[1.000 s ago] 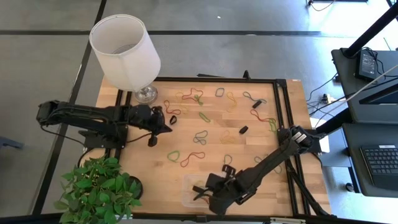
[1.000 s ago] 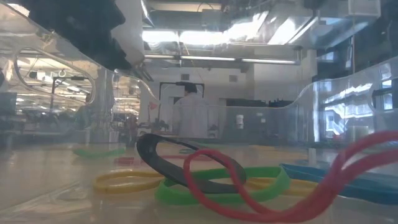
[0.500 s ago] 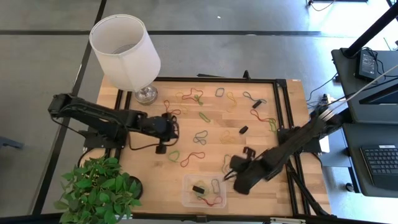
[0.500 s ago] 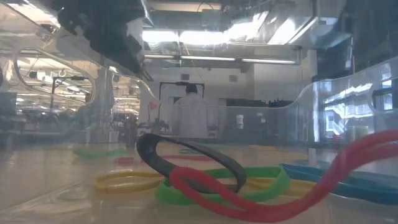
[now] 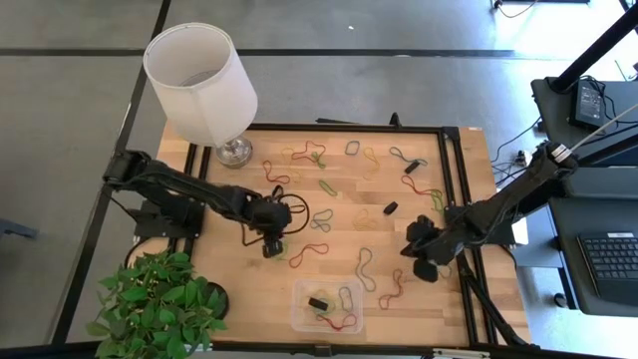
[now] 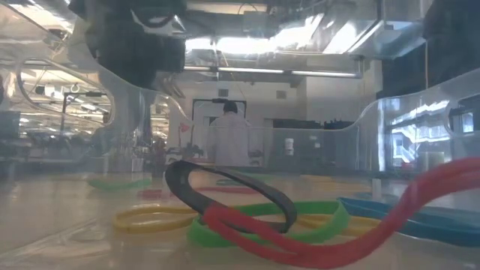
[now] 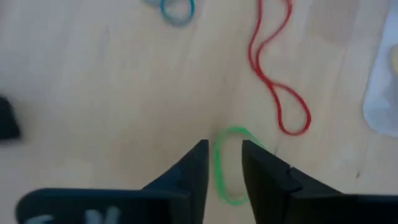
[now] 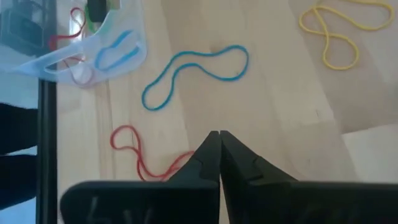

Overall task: Pick and place rubber bands into bin
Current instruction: Put the green rubber band into the transparent bin

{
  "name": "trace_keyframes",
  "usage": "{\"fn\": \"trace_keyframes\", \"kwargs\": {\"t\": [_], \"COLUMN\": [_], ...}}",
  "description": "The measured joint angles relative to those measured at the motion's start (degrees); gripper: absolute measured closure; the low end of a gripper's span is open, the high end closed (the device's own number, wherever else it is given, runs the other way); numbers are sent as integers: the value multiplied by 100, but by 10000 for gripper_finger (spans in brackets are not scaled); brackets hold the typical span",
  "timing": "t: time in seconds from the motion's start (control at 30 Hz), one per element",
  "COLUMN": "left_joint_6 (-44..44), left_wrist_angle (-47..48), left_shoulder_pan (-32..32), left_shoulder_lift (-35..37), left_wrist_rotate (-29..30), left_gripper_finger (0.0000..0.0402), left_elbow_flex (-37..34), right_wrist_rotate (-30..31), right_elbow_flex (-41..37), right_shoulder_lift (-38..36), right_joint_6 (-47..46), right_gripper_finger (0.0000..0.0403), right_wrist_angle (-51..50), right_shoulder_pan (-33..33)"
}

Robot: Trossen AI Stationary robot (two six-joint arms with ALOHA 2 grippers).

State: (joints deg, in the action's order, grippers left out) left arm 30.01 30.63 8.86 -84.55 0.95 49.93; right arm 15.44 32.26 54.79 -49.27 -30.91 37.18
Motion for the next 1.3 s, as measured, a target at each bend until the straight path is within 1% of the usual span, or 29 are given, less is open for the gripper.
{"fn": "trace_keyframes", "kwargs": {"t": [0.13, 0.2, 0.43, 0.47, 0.6, 0.7, 0.8, 0.93, 0.97, 1.03, 1.17, 1.23, 1.3], "left_joint_6": [900, 1120, 1366, 1409, 1468, 1668, 1919, 2096, 2128, 2143, 1840, 1503, 1175], "left_wrist_angle": [-15, -13, 180, 95, 144, 213, 232, 221, 216, 215, 591, 1044, 1448], "left_shoulder_pan": [94, 142, 423, 448, 574, 652, 669, 664, 667, 685, 681, 677, 690], "left_shoulder_lift": [-278, -402, -812, -907, -1215, -1354, -1363, -1154, -1094, -958, -596, -570, -577], "left_wrist_rotate": [-48, -52, -28, -26, -7, 55, 96, 106, 143, 94, 333, 522, 635], "left_gripper_finger": [285, 282, 288, 290, 295, 303, 326, 386, 392, 398, 400, 400, 400], "left_elbow_flex": [2, 0, -4, -3, 22, 43, 38, 0, -10, -14, 356, 698, 1197], "right_wrist_rotate": [3, 1, 4, 4, 0, 4, 4, 5, 4, 4, 4, 7, 6], "right_elbow_flex": [-207, -260, -263, -263, -264, -263, -263, -263, -263, -263, -263, -263, -263], "right_shoulder_lift": [-367, -490, -614, -622, -663, -691, -695, -695, -695, -695, -695, -695, -695], "right_joint_6": [272, 454, 1000, 1061, 1204, 1247, 1396, 1529, 1529, 1531, 1537, 1573, 1675], "right_gripper_finger": [400, 399, 399, 399, 399, 399, 399, 399, 399, 399, 399, 399, 399], "right_wrist_angle": [-10, -16, -22, -33, -71, -52, -69, -67, -66, -67, -64, -62, -57], "right_shoulder_pan": [-43, -82, -225, -245, -302, -342, -368, -371, -371, -371, -371, -371, -371]}}
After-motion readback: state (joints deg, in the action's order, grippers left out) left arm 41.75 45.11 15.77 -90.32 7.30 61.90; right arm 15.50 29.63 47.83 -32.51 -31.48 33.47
